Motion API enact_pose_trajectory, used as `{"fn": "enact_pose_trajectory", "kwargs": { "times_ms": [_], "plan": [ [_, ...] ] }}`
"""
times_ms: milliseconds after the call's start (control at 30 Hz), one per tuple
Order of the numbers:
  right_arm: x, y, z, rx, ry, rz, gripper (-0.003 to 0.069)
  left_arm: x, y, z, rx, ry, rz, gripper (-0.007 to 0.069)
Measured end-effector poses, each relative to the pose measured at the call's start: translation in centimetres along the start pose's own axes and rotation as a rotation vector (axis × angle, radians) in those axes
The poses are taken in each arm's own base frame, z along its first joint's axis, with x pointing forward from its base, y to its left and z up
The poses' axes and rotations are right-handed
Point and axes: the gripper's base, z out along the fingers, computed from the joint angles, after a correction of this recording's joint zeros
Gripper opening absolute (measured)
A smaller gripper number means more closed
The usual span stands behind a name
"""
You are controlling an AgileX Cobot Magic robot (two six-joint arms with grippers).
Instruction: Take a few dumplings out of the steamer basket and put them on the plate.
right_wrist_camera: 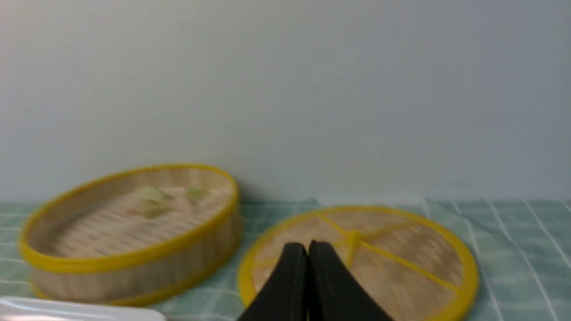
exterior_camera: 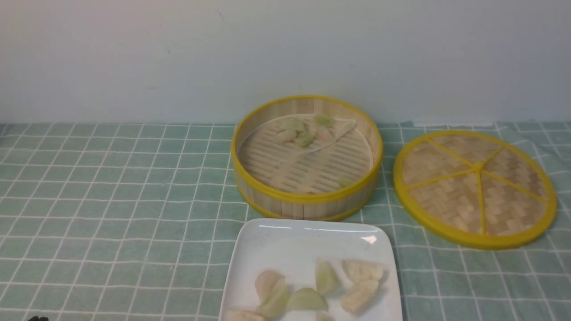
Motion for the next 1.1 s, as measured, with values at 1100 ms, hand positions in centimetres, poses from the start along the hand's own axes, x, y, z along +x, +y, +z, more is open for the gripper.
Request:
{"fn": "enact_pose_trajectory", "kwargs": {
  "times_ms": [1100],
  "plan": [
    [3.1, -1.1, 0.4, 0.156, 0.126, -0.01, -0.0013, 0.0, 0.0, 0.0, 0.0, 0.0, 0.0, -0.0006]
  ]
}}
